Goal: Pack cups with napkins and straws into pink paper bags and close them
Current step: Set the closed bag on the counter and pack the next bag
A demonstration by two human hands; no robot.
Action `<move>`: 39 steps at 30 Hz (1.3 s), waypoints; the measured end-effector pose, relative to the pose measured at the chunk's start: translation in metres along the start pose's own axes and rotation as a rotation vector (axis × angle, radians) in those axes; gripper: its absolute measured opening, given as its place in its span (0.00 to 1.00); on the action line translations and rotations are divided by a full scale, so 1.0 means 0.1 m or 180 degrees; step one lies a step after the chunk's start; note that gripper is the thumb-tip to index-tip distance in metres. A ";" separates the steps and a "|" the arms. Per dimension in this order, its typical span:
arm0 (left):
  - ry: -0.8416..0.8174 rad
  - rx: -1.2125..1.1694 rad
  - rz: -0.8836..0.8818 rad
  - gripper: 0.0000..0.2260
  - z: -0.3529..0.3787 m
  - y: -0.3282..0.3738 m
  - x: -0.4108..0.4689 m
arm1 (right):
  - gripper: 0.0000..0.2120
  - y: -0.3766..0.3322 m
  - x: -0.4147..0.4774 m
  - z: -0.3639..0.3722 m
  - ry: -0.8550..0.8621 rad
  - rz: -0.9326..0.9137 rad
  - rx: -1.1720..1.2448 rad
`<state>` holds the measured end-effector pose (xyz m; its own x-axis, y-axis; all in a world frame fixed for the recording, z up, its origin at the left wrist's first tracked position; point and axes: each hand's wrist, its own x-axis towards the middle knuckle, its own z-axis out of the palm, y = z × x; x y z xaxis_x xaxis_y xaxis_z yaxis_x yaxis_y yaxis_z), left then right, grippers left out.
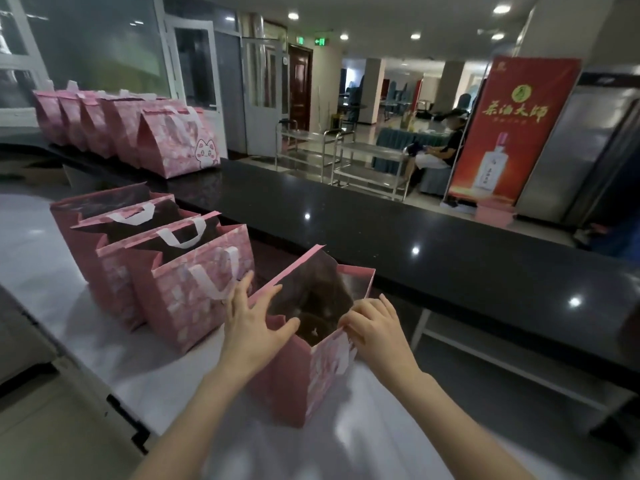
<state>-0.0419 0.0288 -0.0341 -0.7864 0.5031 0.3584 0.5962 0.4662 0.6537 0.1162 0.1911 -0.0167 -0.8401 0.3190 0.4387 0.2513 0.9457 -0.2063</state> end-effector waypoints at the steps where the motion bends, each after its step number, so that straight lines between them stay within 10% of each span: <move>1: -0.0050 -0.0054 0.0036 0.29 0.08 0.14 -0.12 | 0.04 0.09 -0.17 -0.11 0.0029 0.0024 -0.0010; 20: -0.0366 -0.0301 0.0181 0.30 1.45 2.46 -2.10 | 0.14 1.67 -2.81 -1.79 0.0281 0.0402 0.0227; 31: -0.0293 -0.0371 0.0282 0.27 1.47 2.59 -2.18 | 0.37 2.59 -3.48 -1.89 -0.1624 0.1708 -0.0417; 39: -0.0435 -0.0451 0.0096 0.32 1.36 2.60 -2.02 | 0.39 2.69 -3.47 -1.77 -0.1925 0.1729 -0.0204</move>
<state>0.2938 0.1476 -0.0274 -0.7335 0.6139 0.2919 0.5829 0.3472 0.7346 0.5599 0.3465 -0.0699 -0.7027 0.6623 -0.2602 0.7100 0.6763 -0.1960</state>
